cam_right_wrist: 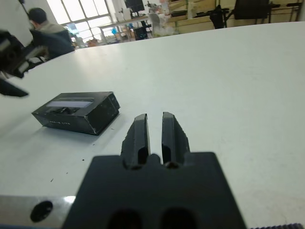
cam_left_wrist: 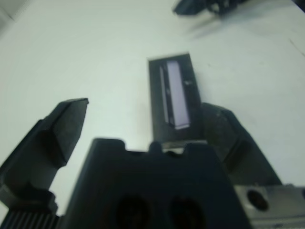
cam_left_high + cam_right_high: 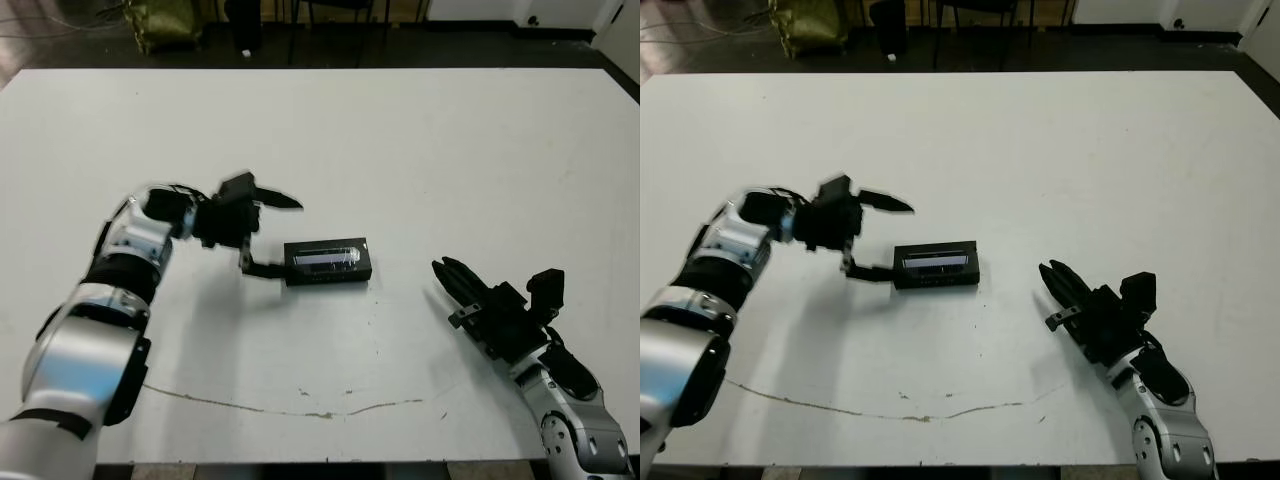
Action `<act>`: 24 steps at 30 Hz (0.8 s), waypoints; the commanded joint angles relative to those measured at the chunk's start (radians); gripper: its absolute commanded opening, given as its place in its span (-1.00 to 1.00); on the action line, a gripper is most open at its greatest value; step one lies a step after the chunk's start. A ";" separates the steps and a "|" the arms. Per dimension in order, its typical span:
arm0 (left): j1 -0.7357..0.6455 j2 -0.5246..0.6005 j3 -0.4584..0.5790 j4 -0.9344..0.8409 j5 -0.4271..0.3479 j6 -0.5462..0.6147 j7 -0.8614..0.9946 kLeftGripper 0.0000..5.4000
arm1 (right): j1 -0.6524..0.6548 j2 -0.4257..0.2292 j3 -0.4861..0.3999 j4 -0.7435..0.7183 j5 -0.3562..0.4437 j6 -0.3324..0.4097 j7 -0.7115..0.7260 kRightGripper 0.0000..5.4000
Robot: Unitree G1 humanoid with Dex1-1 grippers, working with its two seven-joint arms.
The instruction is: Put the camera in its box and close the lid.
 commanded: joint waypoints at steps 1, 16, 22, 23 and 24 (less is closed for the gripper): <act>0.027 0.033 0.015 -0.060 -0.052 0.050 -0.059 0.99 | 0.015 0.004 0.003 -0.006 -0.008 0.005 -0.016 -1.00; 0.366 -0.183 0.141 -0.565 -0.108 0.333 0.628 0.67 | 0.007 0.001 0.001 0.028 0.010 0.004 -0.001 -1.00; 0.438 -0.230 0.034 -0.628 -0.019 0.376 0.763 0.12 | 0.021 -0.003 0.006 -0.015 -0.007 0.016 -0.032 -1.00; 0.437 -0.230 0.018 -0.623 -0.016 0.377 0.760 0.04 | 0.021 -0.003 0.005 -0.013 -0.002 0.019 -0.030 -1.00; 0.434 -0.231 0.005 -0.615 -0.014 0.377 0.756 -0.06 | 0.018 -0.002 0.002 -0.002 0.004 0.016 -0.022 -1.00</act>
